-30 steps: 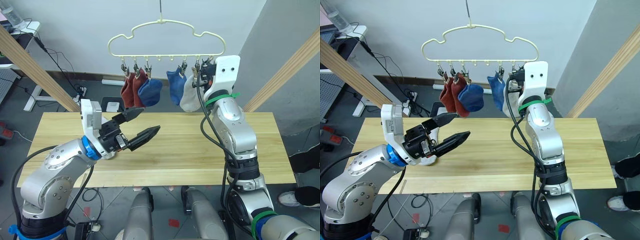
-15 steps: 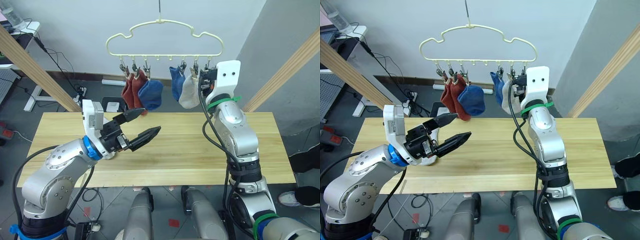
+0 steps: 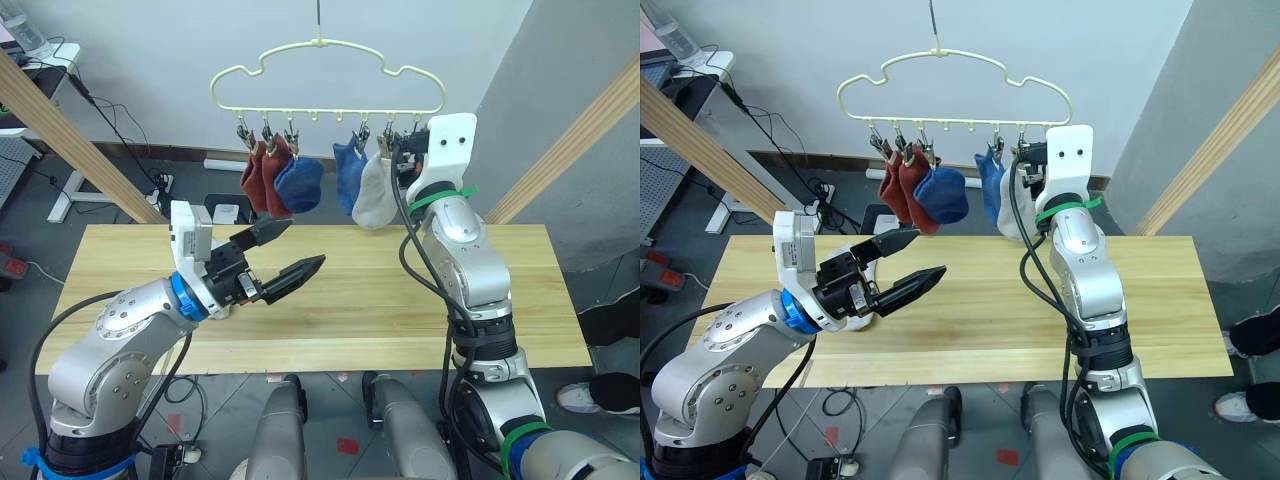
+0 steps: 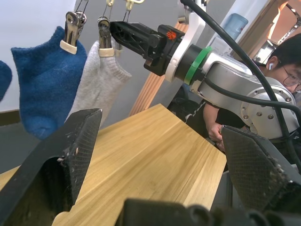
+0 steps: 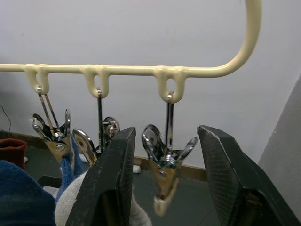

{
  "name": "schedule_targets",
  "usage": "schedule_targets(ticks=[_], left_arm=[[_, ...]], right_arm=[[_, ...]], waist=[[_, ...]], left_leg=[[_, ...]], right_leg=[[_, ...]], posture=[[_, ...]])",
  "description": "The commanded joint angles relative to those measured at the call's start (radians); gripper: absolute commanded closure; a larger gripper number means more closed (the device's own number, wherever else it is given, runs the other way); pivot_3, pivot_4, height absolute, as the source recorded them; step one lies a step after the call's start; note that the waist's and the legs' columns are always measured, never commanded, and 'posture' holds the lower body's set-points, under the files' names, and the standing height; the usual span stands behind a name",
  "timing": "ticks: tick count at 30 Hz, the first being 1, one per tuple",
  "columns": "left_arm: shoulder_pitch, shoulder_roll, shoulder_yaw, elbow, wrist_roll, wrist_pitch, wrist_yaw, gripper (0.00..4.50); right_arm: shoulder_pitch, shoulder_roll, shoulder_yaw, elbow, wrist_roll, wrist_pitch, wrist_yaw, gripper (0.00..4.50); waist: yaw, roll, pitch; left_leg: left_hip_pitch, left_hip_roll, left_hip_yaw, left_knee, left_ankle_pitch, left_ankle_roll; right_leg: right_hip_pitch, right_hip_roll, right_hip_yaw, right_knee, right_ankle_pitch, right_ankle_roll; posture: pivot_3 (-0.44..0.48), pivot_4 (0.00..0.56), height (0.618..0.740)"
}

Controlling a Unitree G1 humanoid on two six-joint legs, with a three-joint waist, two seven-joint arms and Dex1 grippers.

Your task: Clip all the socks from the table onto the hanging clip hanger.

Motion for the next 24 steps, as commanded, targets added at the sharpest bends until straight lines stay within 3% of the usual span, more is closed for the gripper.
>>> schedule_targets(ticks=[1,24], left_arm=[[-0.005,0.0,0.002,-0.019,-0.001,-0.023,-0.002,0.0],[-0.006,-0.009,-0.011,-0.038,0.003,-0.02,0.02,0.0]], right_arm=[[-0.025,0.012,-0.011,-0.014,-0.002,-0.025,-0.007,2.35],[-0.08,0.066,-0.033,0.062,0.024,-0.065,0.002,2.35]], waist=[[0.0,0.0,0.0],[0.001,0.0,0.0]], left_leg=[[0.0,0.0,0.0,0.0,0.0,0.0],[0.0,0.0,0.0,0.0,0.0,0.0]], right_leg=[[0.0,0.0,0.0,0.0,0.0,0.0],[0.0,0.0,-0.001,0.001,0.0,0.0]], posture=[[0.048,0.352,0.74],[0.063,0.338,0.74]])
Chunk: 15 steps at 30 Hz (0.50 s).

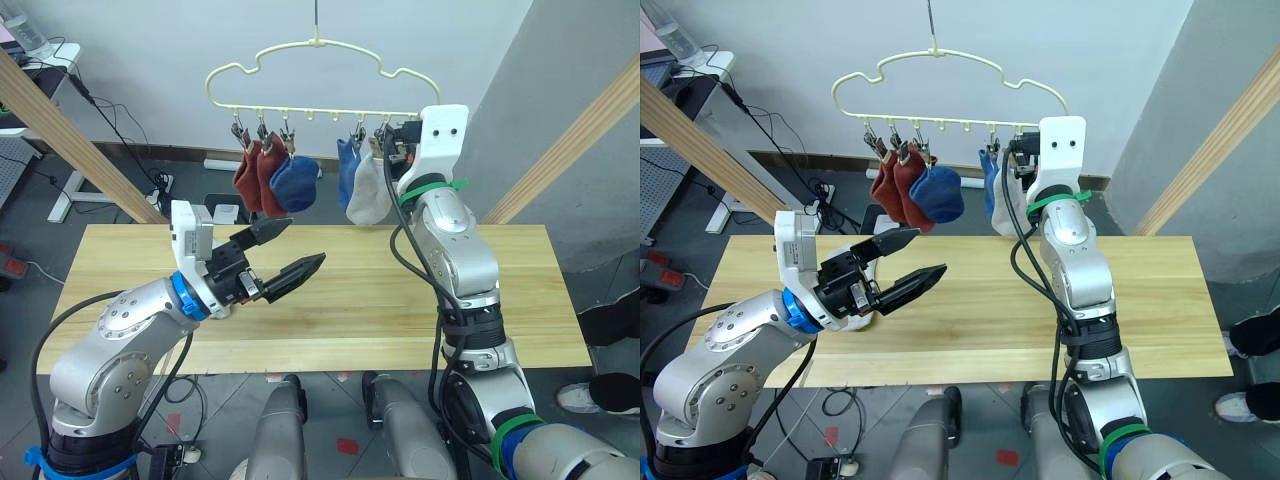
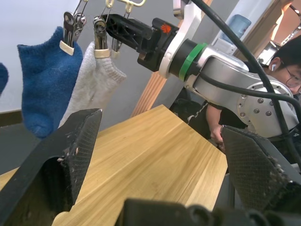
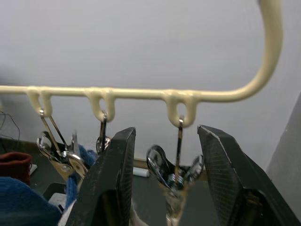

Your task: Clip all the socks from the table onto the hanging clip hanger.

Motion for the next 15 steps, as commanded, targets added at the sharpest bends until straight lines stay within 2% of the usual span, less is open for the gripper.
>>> schedule_targets(ticks=[1,15], left_arm=[[-0.004,-0.003,-0.007,-0.037,-0.001,-0.021,0.002,0.0],[-0.013,-0.008,-0.018,-0.034,0.002,-0.022,0.012,0.0]], right_arm=[[-0.021,0.015,-0.011,-0.021,0.019,-0.027,0.003,2.35],[-0.032,0.056,-0.047,-0.008,0.096,-0.012,0.01,2.35]], waist=[[0.0,0.0,0.0],[0.0,0.0,0.0]], left_leg=[[0.0,0.0,0.0,0.0,0.0,0.0],[0.0,0.0,0.0,0.0,0.0,0.0]], right_leg=[[0.0,0.0,0.0,0.0,0.0,0.0],[0.0,0.0,0.0,0.001,0.0,0.0]], posture=[[0.062,0.338,0.74],[0.062,0.344,0.74]])
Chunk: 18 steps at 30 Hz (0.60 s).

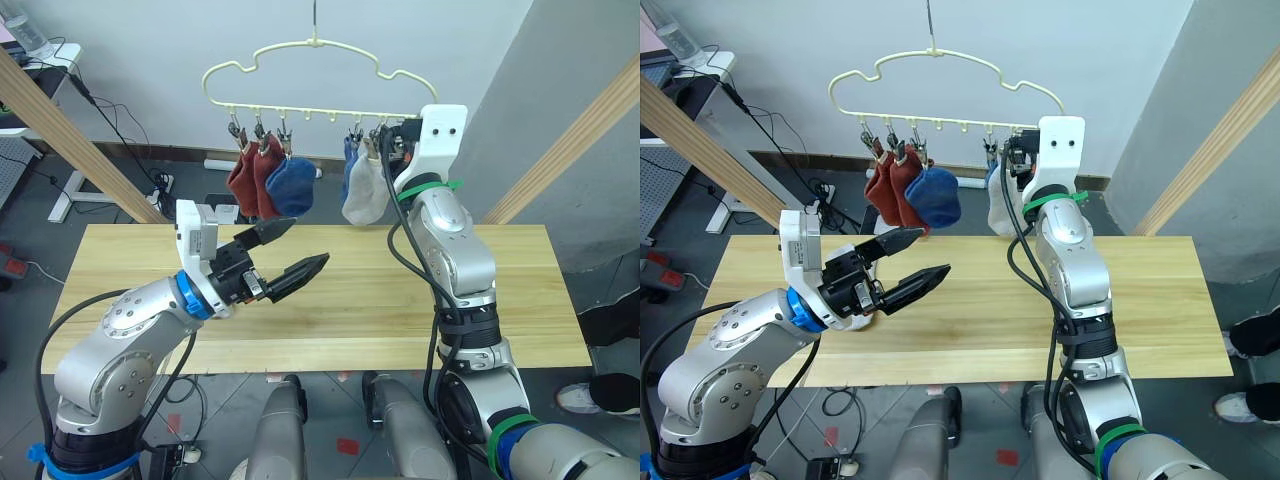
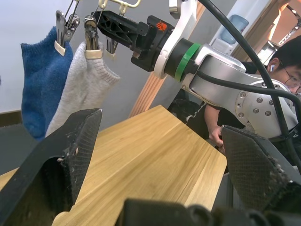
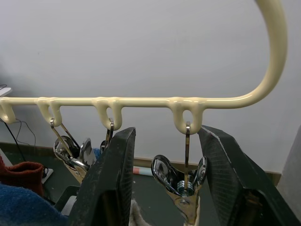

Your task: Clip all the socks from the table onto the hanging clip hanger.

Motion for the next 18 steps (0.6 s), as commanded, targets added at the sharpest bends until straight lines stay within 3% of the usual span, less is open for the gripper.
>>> schedule_targets(ticks=[1,10,18], left_arm=[[-0.003,-0.005,-0.002,-0.034,0.0,-0.021,0.007,0.0],[-0.005,-0.004,-0.007,-0.034,-0.003,-0.02,0.013,0.0],[-0.002,-0.006,-0.011,-0.038,-0.007,-0.022,0.017,0.0]], right_arm=[[-0.027,0.024,-0.027,-0.017,0.043,-0.008,0.003,2.35],[-0.032,0.033,-0.039,-0.011,0.067,0.0,-0.003,2.35],[-0.029,0.02,-0.034,-0.009,0.055,0.006,-0.009,4.11]], waist=[[0.0,0.0,0.0],[0.0,0.0,0.0],[0.0,0.0,0.0]], left_leg=[[0.0,0.0,0.0,0.0,0.0,0.0],[0.0,0.0,0.0,0.0,0.0,0.0],[0.0,0.0,0.0,0.0,0.0,0.0]], right_leg=[[0.0,0.0,0.0,0.0,0.0,0.0],[0.0,0.0,0.0,0.001,0.0,0.0],[0.0,0.0,0.0,0.001,0.0,0.0]], posture=[[0.062,0.344,0.74],[0.062,0.347,0.74],[0.059,0.345,0.74]])
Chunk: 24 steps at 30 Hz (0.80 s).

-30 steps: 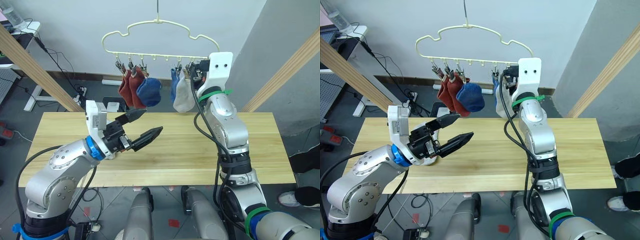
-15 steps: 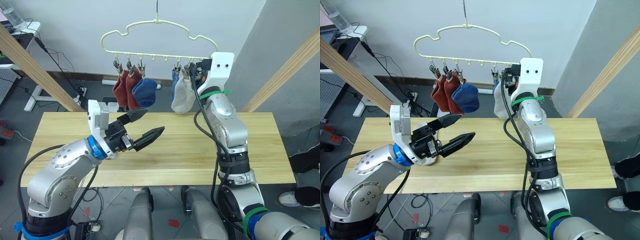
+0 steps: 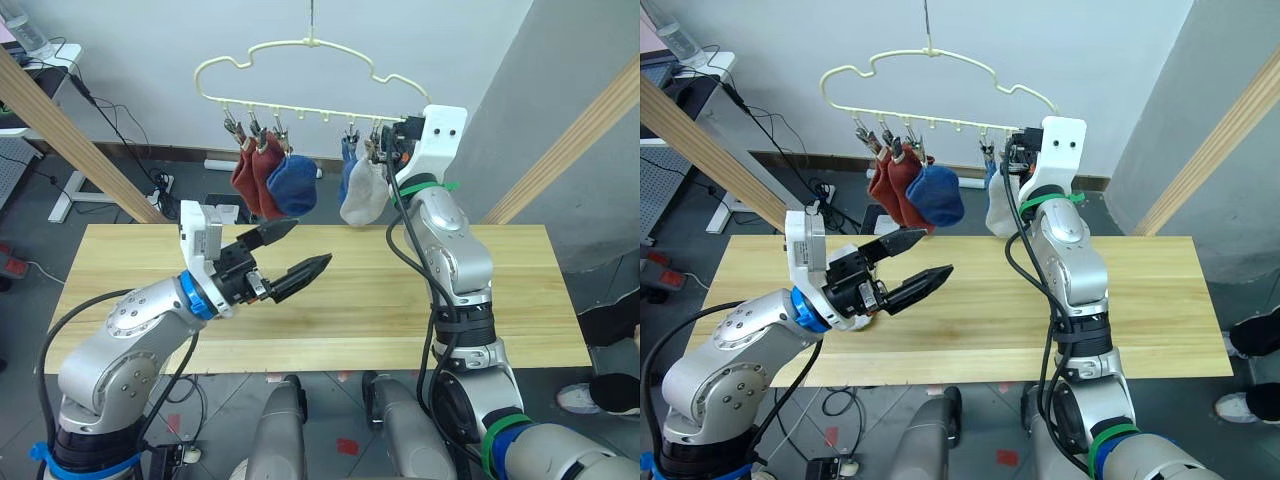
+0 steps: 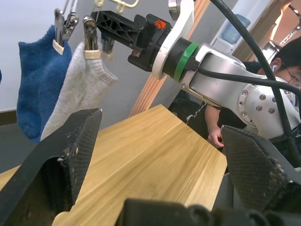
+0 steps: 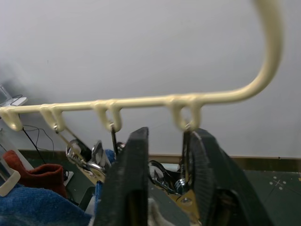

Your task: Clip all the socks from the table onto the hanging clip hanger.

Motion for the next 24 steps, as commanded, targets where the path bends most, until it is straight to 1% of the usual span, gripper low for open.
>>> schedule_targets(ticks=[1,7,10,11,13,14,17,20,23,24], left_arm=[[0.001,-0.007,0.006,-0.039,-0.007,-0.022,0.003,0.0],[0.001,-0.009,0.002,-0.037,-0.001,-0.024,0.003,0.0],[0.01,-0.01,0.02,-0.007,0.014,-0.019,0.027,0.0],[0.021,-0.008,0.033,0.03,0.041,-0.021,0.045,0.0],[0.033,-0.006,0.045,0.072,0.073,-0.025,0.064,0.0],[0.04,0.007,0.046,0.114,0.111,-0.031,0.073,0.0],[0.048,0.027,0.041,0.197,0.191,-0.053,0.086,0.0],[0.021,0.035,0.019,0.371,0.351,-0.144,0.134,0.0],[-0.044,0.018,-0.024,0.552,0.49,-0.231,0.191,0.0],[-0.06,0.009,-0.028,0.593,0.517,-0.255,0.203,0.0]], right_arm=[[-0.02,-0.004,-0.002,-0.025,0.001,-0.002,-0.007,4.11],[-0.007,-0.022,-0.003,-0.043,0.002,0.011,0.005,4.11],[0.011,-0.09,-0.013,-0.097,0.037,0.079,0.076,4.11],[0.013,-0.132,-0.027,-0.119,0.061,0.123,0.115,4.11],[0.014,-0.18,-0.042,-0.142,0.091,0.175,0.153,4.11],[0.01,-0.222,-0.04,-0.155,0.115,0.216,0.199,4.11],[0.0,-0.289,-0.041,-0.18,0.177,0.305,0.279,4.11],[-0.008,-0.374,-0.007,-0.212,0.257,0.397,0.417,4.11],[-0.026,-0.385,-0.04,-0.228,0.369,0.532,0.463,4.11],[-0.032,-0.381,-0.055,-0.23,0.398,0.561,0.466,4.11]], waist=[[0.0,0.0,0.0],[0.0,0.0,0.0],[0.001,0.0,0.0],[0.002,0.0,0.0],[0.003,0.0,0.0],[0.002,0.0,0.0],[0.002,0.0,0.0],[0.0,0.0,0.0],[0.0,0.0,0.0],[0.0,0.0,0.0]], left_leg=[[0.0,0.0,0.0,0.0,0.0,0.0],[0.0,0.0,0.0,0.001,0.0,0.0],[0.0,0.0,0.0,0.002,0.0,0.0],[0.0,0.0,0.0,0.002,0.0,0.0],[0.001,0.0,0.0,0.003,0.0,0.0],[0.001,0.0,0.0,0.004,0.0,0.0],[0.001,-0.001,0.0,0.005,0.0,0.0],[0.002,0.0,0.0,0.005,0.0,0.0],[0.002,0.0,0.0,0.005,0.0,0.0],[0.002,0.0,0.0,0.005,0.0,0.0]], right_leg=[[0.0,0.0,0.0,0.0,0.0,0.0],[0.0,0.0,0.0,0.001,0.0,0.0],[0.0,0.0,0.0,0.003,0.0,0.0],[0.0,0.0,0.0,0.003,0.0,0.0],[0.0,-0.001,0.0,0.004,0.0,0.0],[0.0,-0.001,0.0,0.005,0.0,0.0],[0.0,0.0,0.0,0.006,0.0,0.0],[0.0,0.0,0.001,0.007,0.0,0.0],[0.0,0.001,0.0,0.008,0.0,0.0],[0.0,0.001,0.0,0.008,0.0,0.0]], posture=[[0.059,0.345,0.74],[0.057,0.345,0.74],[0.049,0.345,0.74],[0.046,0.345,0.74],[0.04,0.346,0.74],[0.033,0.346,0.74],[0.024,0.346,0.74],[0.006,0.344,0.74],[0.002,0.339,0.74],[0.002,0.339,0.74]])
